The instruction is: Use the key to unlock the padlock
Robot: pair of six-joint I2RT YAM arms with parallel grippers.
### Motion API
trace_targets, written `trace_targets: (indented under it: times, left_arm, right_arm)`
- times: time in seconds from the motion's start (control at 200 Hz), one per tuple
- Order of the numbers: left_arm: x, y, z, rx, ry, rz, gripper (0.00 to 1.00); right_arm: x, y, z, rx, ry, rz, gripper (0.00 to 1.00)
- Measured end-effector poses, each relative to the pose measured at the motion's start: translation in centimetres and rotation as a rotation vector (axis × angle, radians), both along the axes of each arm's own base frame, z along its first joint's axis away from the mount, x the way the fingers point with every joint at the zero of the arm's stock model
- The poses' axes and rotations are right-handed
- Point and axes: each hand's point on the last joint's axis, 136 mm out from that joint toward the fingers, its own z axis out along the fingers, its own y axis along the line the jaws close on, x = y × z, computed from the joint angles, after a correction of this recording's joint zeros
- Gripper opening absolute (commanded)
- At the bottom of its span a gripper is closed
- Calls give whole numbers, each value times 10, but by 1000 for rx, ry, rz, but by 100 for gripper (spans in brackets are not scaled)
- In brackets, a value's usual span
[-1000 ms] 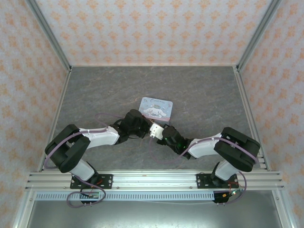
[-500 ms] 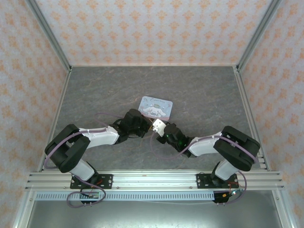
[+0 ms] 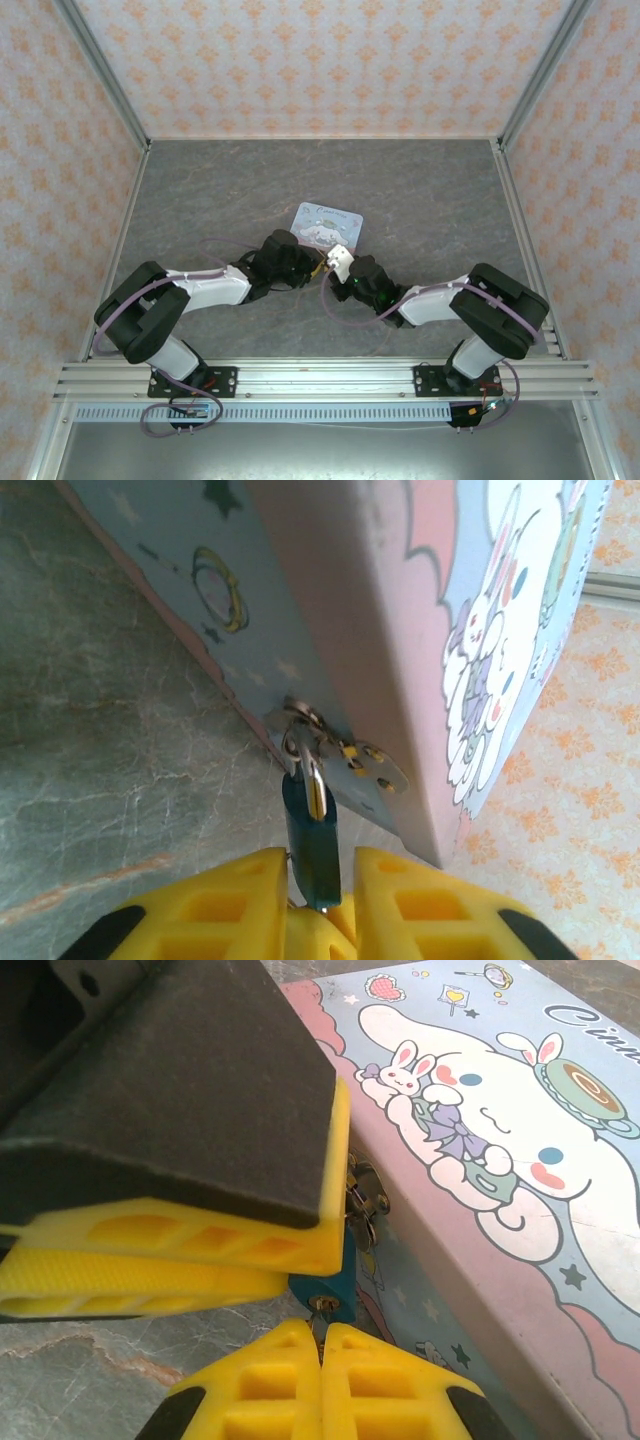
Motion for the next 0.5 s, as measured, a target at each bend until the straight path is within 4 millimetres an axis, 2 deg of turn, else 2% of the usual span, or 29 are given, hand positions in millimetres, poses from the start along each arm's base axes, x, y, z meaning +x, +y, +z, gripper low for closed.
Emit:
trace_targets:
  times: [0.5]
  left_arm:
    - [1,-1,-11,10,13,0,24]
  right_arm:
    - [-2,0,-3,-7,12,9,0]
